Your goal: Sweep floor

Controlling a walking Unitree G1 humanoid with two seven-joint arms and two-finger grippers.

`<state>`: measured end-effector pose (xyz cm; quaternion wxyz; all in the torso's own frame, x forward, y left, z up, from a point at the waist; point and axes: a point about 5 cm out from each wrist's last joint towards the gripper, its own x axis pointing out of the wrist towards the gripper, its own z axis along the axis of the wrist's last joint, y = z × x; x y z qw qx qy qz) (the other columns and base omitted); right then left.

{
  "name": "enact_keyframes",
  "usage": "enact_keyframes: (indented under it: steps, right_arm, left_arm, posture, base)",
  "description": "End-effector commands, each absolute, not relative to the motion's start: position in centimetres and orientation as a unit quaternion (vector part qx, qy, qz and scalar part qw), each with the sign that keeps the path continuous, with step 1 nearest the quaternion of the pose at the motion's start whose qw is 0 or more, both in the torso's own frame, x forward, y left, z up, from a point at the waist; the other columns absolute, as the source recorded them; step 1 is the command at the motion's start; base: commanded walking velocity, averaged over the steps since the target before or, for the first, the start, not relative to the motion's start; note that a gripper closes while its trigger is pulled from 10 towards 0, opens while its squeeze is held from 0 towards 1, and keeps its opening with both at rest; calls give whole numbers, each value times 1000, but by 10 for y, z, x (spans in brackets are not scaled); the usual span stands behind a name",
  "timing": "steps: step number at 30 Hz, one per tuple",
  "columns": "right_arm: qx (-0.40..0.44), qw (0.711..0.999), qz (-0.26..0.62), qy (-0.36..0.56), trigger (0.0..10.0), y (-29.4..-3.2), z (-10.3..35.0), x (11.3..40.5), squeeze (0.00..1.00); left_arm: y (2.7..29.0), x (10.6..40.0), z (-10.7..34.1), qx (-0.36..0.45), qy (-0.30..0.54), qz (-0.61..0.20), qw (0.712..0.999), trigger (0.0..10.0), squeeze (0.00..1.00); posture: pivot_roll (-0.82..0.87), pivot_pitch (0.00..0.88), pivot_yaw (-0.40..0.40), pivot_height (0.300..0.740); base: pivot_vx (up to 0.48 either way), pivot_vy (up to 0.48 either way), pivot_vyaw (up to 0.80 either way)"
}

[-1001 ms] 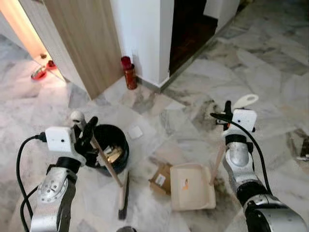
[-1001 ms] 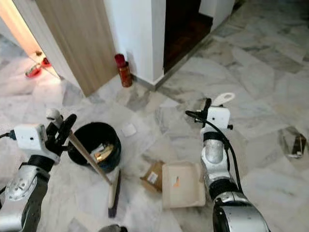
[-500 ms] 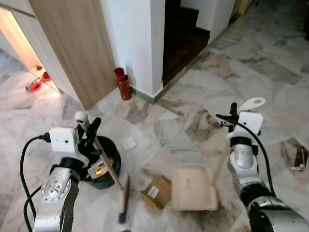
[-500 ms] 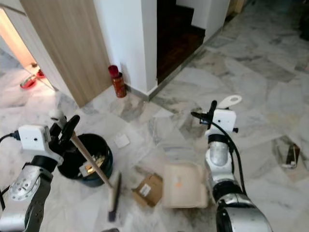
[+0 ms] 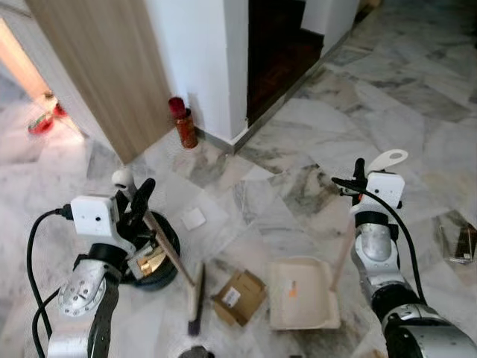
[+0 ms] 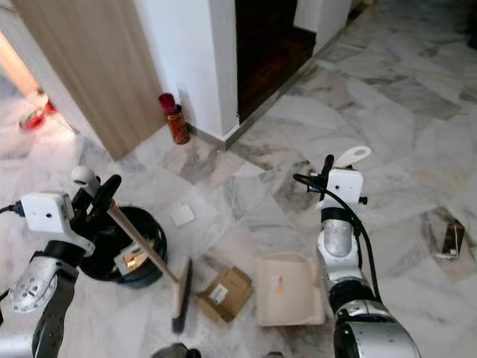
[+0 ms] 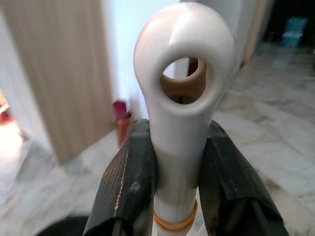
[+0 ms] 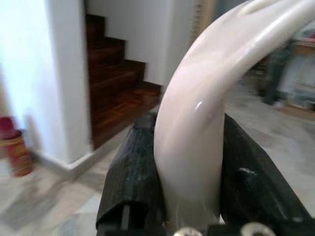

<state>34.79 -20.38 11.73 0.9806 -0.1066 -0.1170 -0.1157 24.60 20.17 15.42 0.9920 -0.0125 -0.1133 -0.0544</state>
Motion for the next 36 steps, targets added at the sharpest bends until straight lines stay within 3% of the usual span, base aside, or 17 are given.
enact_keyframes:
  steps: [1, 17, 26, 36]
  right_arm:
    - [-94, 979, -120, -132, 10000, -203, 118, 345, 0]
    - [-97, 975, -128, -156, 10000, -204, 126, 346, 0]
    - [-136, 960, -103, -220, 10000, -196, 151, 352, 0]
    - [-123, 948, -108, -272, 10000, -192, 178, 359, 0]
  left_arm:
    - [205, 241, 164, 5, -124, -57, 991, 10000, 0]
    - [208, 225, 178, 17, -106, -81, 991, 10000, 0]
    - [205, 221, 183, 13, -101, -87, 991, 10000, 0]
    - [204, 219, 188, 9, -104, -89, 991, 10000, 0]
  posture:
    - [183, 256, 89, 740]
    - [237, 337, 174, 740]
    - [250, 366, 177, 740]
    - [254, 375, 173, 740]
  base:
    - [0, 0, 0]
    - [0, 0, 0]
    - [0, 0, 0]
    - [0, 0, 0]
